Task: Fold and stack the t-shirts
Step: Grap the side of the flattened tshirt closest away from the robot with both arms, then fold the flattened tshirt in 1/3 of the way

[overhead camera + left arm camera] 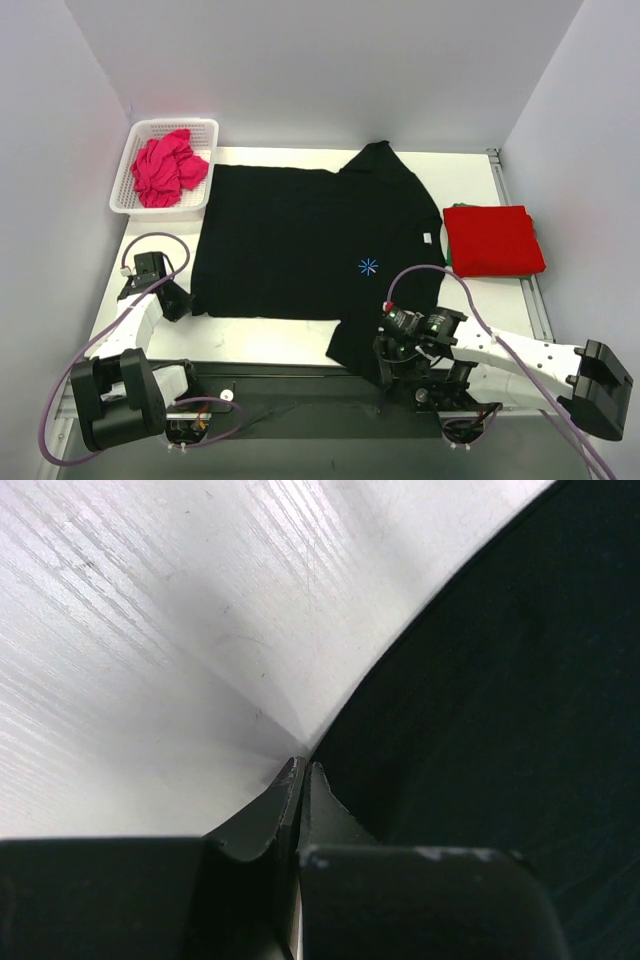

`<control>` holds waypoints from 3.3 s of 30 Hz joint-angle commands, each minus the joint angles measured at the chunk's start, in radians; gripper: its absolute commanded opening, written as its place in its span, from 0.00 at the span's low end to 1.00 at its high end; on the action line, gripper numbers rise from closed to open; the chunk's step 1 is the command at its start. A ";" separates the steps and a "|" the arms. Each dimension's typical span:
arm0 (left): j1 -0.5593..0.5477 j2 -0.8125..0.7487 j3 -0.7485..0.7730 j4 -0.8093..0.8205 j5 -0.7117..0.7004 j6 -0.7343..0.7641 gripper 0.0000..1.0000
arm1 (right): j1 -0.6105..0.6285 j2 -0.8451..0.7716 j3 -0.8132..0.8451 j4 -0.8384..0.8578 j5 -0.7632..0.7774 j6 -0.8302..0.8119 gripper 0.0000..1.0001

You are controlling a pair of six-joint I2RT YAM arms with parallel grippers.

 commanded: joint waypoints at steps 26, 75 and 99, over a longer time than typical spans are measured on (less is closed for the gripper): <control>0.009 0.035 0.018 0.012 0.036 0.035 0.00 | 0.158 0.136 -0.062 0.132 0.158 0.216 0.00; 0.006 -0.034 0.351 -0.438 0.025 0.082 0.00 | 0.008 0.039 0.442 -0.513 0.202 -0.006 0.00; -0.074 0.270 0.576 -0.240 0.123 0.121 0.00 | -0.579 0.565 0.952 -0.424 0.202 -0.445 0.00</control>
